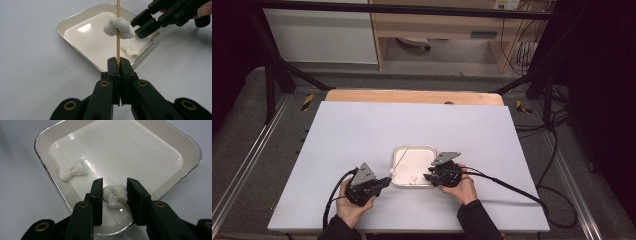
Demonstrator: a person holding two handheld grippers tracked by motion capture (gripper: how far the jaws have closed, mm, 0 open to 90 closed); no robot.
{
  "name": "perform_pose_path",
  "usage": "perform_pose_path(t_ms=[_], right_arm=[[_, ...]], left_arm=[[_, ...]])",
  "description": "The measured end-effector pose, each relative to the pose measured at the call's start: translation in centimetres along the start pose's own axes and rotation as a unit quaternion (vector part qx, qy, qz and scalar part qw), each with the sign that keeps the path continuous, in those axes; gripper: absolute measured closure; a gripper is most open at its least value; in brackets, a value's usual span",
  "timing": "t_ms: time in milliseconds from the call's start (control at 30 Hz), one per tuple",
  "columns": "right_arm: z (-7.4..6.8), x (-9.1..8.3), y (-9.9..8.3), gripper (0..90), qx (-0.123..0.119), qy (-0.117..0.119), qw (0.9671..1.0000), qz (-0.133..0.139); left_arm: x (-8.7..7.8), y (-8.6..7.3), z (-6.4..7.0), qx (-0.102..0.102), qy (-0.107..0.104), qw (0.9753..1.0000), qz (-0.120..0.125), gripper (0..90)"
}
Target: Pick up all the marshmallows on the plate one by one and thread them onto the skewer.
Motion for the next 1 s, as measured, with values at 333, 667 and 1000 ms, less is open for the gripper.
perform_pose_path(t_ms=[333,667,1000], right_arm=[[-0.1,-1.0,1.0,73.5,0.030,0.023,0.9988,0.032],[-1.0,-5.6,4.6,74.5,0.067,0.088,0.9862,0.123],[-1.2,-9.5,7.5,75.1,0.097,0.141,0.9664,0.192]], left_arm=[[0.0,0.2,0.2,0.004,-0.003,1.0000,0.005,88.8],[0.0,0.5,1.0,0.015,-0.012,0.9997,0.012,88.8],[0.1,0.8,1.7,0.027,-0.021,0.9993,0.017,88.8]])
Point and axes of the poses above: each handheld gripper's, and its own axes: x roughly forward along the jaws, y roughly out of its top, z roughly to its right, the point moved 10 cm from there along x, roughly forward along the jaws, and after that the axes turned 12 degrees about x, right-handed, at the moved point
